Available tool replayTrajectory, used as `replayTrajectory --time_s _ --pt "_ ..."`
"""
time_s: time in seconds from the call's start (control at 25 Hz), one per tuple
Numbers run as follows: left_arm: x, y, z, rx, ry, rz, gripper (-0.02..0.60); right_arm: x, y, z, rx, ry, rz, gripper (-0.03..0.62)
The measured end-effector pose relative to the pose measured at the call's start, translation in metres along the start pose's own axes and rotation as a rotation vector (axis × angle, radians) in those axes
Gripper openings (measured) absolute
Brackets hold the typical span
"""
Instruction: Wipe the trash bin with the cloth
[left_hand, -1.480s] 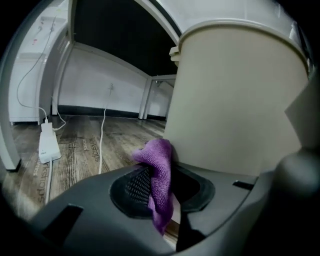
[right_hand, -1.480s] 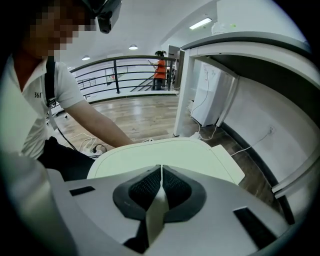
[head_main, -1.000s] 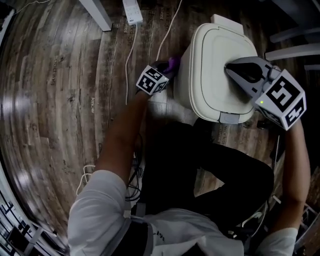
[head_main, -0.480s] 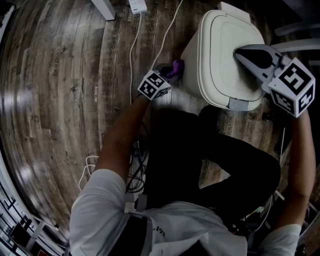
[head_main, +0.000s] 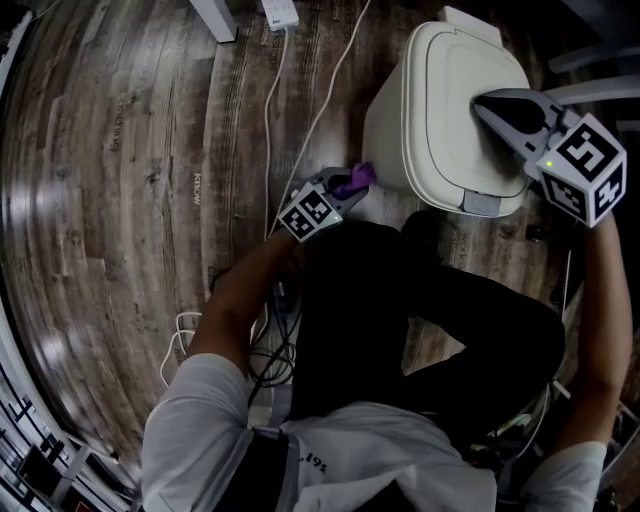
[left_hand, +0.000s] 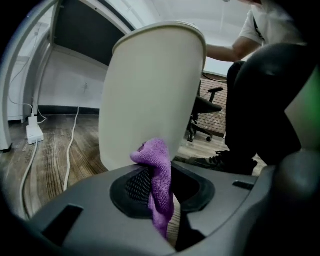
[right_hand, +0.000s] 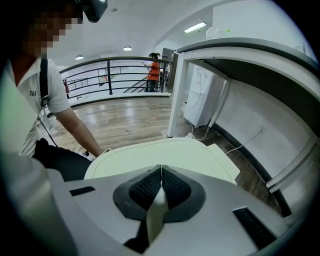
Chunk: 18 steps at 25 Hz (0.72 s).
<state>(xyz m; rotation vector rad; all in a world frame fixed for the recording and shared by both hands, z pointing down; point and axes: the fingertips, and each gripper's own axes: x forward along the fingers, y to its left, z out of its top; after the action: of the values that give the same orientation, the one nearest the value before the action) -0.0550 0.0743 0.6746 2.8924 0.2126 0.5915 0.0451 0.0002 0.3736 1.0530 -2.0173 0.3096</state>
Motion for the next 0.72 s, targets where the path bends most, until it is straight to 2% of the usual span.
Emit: replayTrajectory --time_s 0.16,0.24,0.36,0.56,0.72 --pt "0.0 -0.033 -0.017 0.062 0.036 -0.088 0.083 0.001 0.002 0.004 -0.002 0.004 -0.014 0.011" --pt "-0.006 -0.033 -0.02 0.055 0.04 -0.076 0.083 0.003 0.004 0.006 -0.004 0.001 -0.008 0.011" --pt "-0.012 -0.001 -0.019 0.011 0.042 0.01 0.083 0.004 0.005 0.003 -0.003 -0.01 0.004 0.011" --pt "-0.005 0.09 -0.015 -0.072 0.071 0.191 0.083 0.002 0.0 0.001 0.005 -0.042 -0.006 0.011" --pt "0.014 0.141 -0.009 -0.132 0.076 0.27 0.083 0.005 0.0 0.0 0.02 -0.074 0.019 0.012"
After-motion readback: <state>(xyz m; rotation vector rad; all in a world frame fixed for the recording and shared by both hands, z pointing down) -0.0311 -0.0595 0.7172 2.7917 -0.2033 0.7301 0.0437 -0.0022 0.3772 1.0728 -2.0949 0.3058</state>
